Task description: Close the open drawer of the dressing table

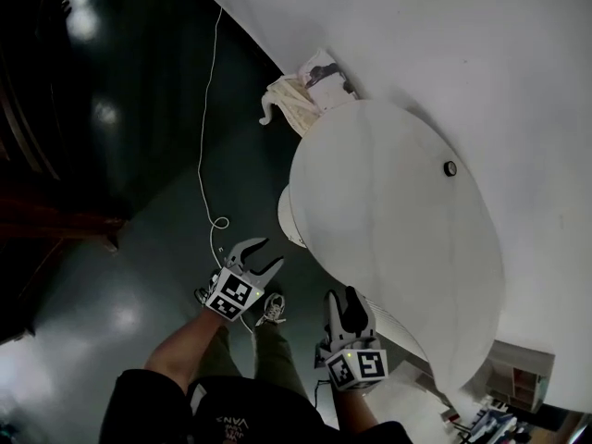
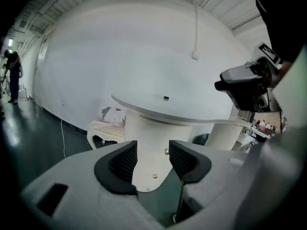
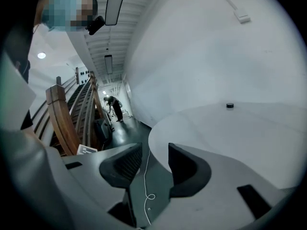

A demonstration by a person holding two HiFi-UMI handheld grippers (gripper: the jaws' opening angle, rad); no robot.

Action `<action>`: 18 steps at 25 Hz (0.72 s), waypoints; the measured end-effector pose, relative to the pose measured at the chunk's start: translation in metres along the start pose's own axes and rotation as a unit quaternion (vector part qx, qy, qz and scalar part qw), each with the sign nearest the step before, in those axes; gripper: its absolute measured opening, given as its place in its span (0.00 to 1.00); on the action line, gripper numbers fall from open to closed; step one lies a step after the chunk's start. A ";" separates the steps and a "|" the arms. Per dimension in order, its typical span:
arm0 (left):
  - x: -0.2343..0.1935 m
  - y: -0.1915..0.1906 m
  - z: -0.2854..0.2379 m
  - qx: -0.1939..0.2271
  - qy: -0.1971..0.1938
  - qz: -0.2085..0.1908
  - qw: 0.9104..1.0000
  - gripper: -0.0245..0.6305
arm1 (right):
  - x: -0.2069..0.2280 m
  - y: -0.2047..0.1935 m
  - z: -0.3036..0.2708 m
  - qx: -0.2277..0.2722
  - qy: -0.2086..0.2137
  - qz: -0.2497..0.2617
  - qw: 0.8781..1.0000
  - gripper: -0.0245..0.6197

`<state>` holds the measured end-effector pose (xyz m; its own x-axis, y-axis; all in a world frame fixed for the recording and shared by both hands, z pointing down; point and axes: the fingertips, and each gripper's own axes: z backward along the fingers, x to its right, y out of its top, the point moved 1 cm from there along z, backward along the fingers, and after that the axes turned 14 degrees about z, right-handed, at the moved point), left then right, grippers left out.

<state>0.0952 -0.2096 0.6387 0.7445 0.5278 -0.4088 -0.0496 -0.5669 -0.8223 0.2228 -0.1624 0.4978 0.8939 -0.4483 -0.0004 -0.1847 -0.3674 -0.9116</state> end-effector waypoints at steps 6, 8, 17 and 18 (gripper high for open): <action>0.012 0.028 0.049 0.032 0.009 -0.018 0.999 0.29 | -0.016 0.001 0.016 0.011 -0.020 -0.017 1.000 0.30; 0.021 0.033 0.063 0.035 0.003 -0.027 0.999 0.27 | -0.021 0.000 0.022 0.014 -0.024 -0.019 0.999 0.30; 0.041 0.044 0.133 0.015 -0.026 -0.075 0.997 0.13 | -0.056 0.008 0.056 0.032 -0.080 -0.037 0.996 0.27; 0.043 0.046 0.137 0.011 -0.026 -0.081 0.996 0.12 | -0.057 0.008 0.059 0.032 -0.083 -0.038 0.995 0.27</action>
<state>0.0338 -0.1259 0.5291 0.7078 0.6443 -0.2898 0.0538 -0.4582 -0.8872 0.1945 -0.0917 0.4658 0.9605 -0.2781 0.0058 -0.0926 -0.3392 -0.9361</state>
